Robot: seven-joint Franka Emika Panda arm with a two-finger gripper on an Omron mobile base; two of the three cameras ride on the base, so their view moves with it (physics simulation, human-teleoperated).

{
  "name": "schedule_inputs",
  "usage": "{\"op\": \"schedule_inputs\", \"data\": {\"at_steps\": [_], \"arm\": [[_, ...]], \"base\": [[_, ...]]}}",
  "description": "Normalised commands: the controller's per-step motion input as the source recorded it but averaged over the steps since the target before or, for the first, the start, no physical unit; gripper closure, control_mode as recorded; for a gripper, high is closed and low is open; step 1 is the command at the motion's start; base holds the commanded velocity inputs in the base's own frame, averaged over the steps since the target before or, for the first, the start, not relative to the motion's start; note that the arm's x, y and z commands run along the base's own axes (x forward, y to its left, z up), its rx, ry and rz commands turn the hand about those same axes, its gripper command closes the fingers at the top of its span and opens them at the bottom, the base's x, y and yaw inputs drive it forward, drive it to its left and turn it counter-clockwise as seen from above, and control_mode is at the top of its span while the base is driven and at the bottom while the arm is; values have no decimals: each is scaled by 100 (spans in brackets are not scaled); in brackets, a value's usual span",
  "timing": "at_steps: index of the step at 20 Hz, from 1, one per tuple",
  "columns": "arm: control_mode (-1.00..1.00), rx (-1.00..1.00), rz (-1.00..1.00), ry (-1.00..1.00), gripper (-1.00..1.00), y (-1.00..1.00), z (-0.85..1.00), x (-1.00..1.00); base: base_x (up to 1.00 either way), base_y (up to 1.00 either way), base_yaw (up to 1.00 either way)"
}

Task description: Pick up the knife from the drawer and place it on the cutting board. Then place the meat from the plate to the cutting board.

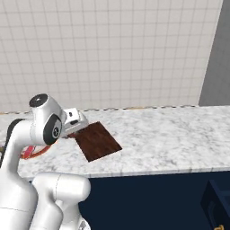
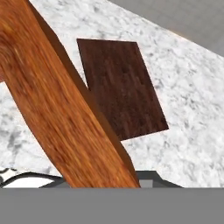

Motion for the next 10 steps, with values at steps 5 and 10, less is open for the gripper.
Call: {"op": "schedule_inputs", "data": {"at_steps": [5,10], "arm": [[-100,0,-4,27,100,-35,-47,63],[-100,0,-1,3,100,-21,-45,39]], "base": [[0,0,0],[0,0,0]]}}
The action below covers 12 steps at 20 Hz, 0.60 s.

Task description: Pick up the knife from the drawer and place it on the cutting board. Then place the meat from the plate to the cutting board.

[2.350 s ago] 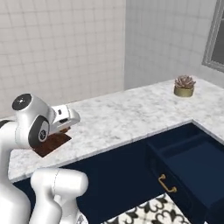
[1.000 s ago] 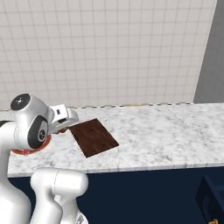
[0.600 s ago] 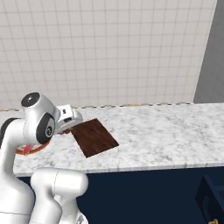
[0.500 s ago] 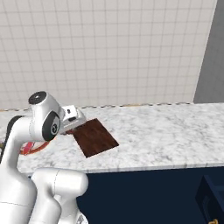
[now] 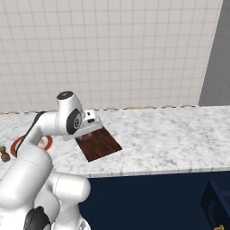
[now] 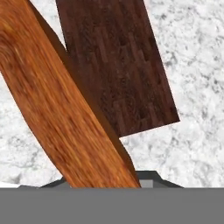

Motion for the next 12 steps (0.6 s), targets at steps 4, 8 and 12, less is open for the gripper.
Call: {"op": "schedule_inputs", "data": {"at_steps": [4,8,12], "arm": [[-100,0,-1,0,100,-2,-53,39],[-100,0,0,0,100,0,-66,28],[-100,0,0,2,100,-4,-44,25]], "base": [[0,0,0],[0,0,0],[0,0,0]]}}
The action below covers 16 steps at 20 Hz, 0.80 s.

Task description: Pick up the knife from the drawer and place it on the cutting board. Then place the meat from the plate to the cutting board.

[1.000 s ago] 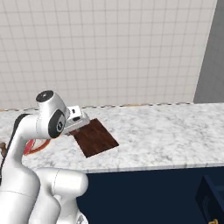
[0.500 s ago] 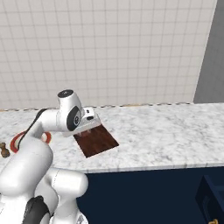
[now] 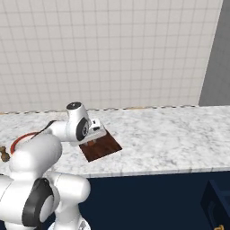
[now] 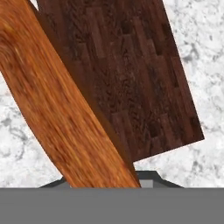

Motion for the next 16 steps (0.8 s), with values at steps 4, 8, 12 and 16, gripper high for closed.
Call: {"op": "schedule_inputs", "data": {"at_steps": [4,8,12,16], "arm": [[-100,0,0,6,100,-12,-32,26],[-100,0,0,7,100,-14,-30,33],[-100,0,-1,6,100,-11,-38,39],[-100,0,-2,4,-100,-4,-39,43]], "base": [[0,0,0],[0,0,0],[0,0,0],[0,0,0]]}}
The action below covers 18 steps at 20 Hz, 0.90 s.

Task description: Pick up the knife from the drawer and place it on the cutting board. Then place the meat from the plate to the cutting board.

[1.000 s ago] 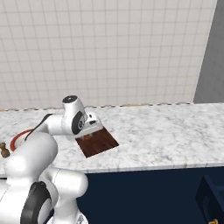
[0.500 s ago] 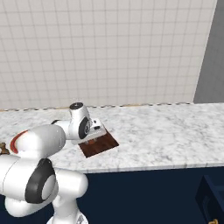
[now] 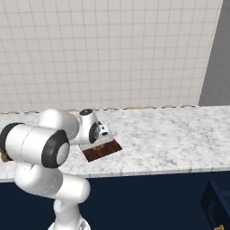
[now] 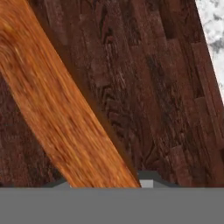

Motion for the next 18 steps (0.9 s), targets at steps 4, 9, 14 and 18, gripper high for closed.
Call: {"op": "schedule_inputs", "data": {"at_steps": [4,9,14,18], "arm": [[-100,0,0,0,-100,0,-10,20],[-100,1,0,-1,-100,0,38,-4],[-100,0,2,-10,-100,15,59,-32],[-100,0,2,-9,-100,72,40,-29]], "base": [[0,0,0],[0,0,0],[0,0,0],[0,0,0]]}}
